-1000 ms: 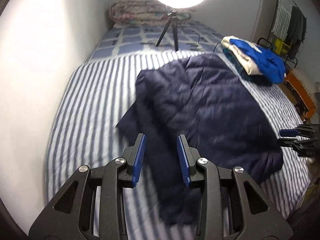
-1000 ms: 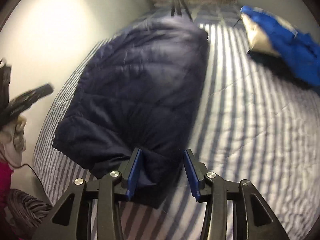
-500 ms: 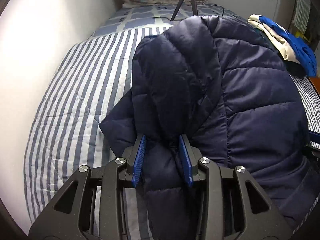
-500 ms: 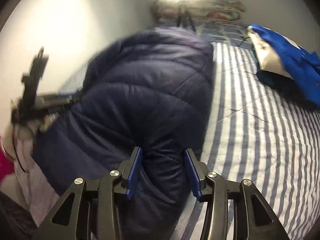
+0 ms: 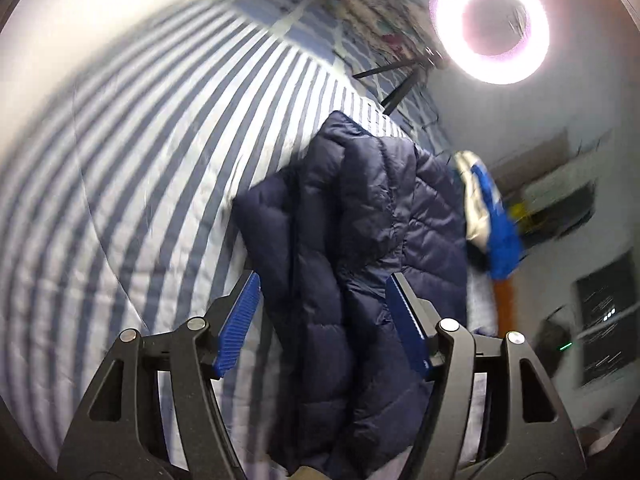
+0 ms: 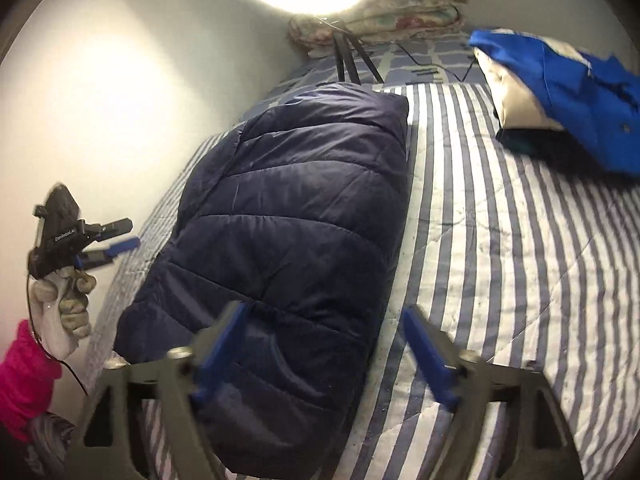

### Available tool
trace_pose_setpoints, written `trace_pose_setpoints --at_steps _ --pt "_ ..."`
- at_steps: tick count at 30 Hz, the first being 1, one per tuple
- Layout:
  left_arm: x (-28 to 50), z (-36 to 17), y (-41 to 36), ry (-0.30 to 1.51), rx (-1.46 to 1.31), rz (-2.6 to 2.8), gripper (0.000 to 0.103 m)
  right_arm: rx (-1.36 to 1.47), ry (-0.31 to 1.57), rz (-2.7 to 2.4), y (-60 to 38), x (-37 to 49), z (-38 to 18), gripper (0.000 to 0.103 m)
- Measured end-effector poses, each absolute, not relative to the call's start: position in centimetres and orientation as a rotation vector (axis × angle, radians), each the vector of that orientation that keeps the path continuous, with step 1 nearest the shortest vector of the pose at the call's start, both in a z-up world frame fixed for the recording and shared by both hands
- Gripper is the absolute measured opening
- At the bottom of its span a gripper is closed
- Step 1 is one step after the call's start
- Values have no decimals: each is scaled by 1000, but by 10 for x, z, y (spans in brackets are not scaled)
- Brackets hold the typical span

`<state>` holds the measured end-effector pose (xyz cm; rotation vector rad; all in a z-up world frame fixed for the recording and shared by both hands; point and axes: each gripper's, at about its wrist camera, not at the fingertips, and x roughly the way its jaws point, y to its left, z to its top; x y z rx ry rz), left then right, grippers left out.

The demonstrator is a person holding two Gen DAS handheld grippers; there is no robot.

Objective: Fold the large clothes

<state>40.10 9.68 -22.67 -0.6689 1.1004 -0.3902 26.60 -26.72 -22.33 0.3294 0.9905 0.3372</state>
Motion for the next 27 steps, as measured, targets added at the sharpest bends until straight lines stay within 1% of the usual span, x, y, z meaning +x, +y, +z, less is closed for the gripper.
trace_pose_setpoints --at_steps 5,9,13,16,23,27 --pt "408 -264 107 1184 -856 -444 67 453 1009 344 -282 270 -238 88" --pt "406 -280 114 1187 -945 -455 67 548 1023 360 -290 276 -256 88" --pt "411 -293 117 1195 -1031 -502 67 569 1045 361 -291 282 -268 88" --pt "415 -299 109 1210 -1019 -538 67 612 1061 376 -294 290 -280 88" --pt "430 -301 92 1215 -1006 -555 68 726 1041 392 -299 304 -288 89" --pt "438 -295 77 1228 -935 -542 68 703 1042 399 -291 314 -287 89"
